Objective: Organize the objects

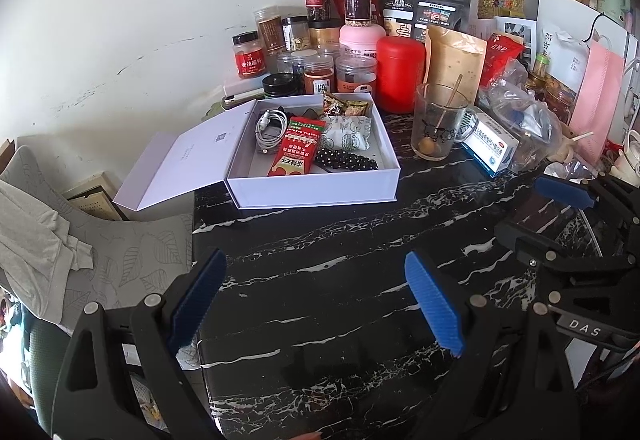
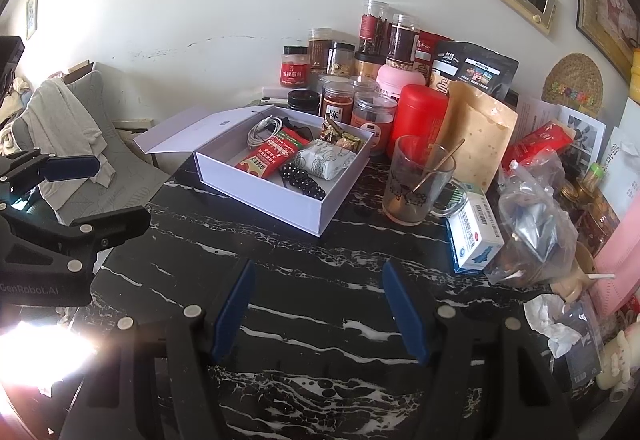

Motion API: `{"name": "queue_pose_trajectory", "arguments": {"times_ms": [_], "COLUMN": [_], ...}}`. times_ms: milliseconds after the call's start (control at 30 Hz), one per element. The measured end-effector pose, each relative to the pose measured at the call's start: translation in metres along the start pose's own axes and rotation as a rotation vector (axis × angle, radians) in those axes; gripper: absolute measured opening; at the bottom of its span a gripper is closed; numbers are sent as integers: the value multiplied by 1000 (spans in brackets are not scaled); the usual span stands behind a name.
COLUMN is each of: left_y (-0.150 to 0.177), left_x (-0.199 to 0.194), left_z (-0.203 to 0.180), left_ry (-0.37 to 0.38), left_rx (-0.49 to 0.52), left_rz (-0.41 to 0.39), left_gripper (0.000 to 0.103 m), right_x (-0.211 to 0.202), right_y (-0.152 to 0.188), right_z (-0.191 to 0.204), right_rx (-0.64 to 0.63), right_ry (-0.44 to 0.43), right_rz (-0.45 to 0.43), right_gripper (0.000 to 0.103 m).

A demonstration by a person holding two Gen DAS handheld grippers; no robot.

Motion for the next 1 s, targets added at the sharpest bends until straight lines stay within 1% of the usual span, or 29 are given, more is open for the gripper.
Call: {"name": "queue_pose_trajectory", "arguments": {"times_ms": [667, 1000], "left_y": [7, 14], "left_x": [-2, -1], "left_z": [-3, -5], "left_ry": [6, 9], "left_rx": [10, 19], "left_rz": [2, 7], "left_gripper": [90, 90], "right_x": [0, -2], "right_y": [4, 13], "right_z": [-1, -1], "right_rx": [-1, 9], "right_ry": [0, 8], "right_rz": [3, 6], "right_gripper": [67, 67]}}
Point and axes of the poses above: each gripper's, at about its wrist camera, not at the fingertips, and x roughly the way its jaws point, z to its left, y to its underside, the point moved 3 cm from there along x, roughly the way its jaws point, and after that the axes turned 12 degrees about z, right-handed, at the moved point
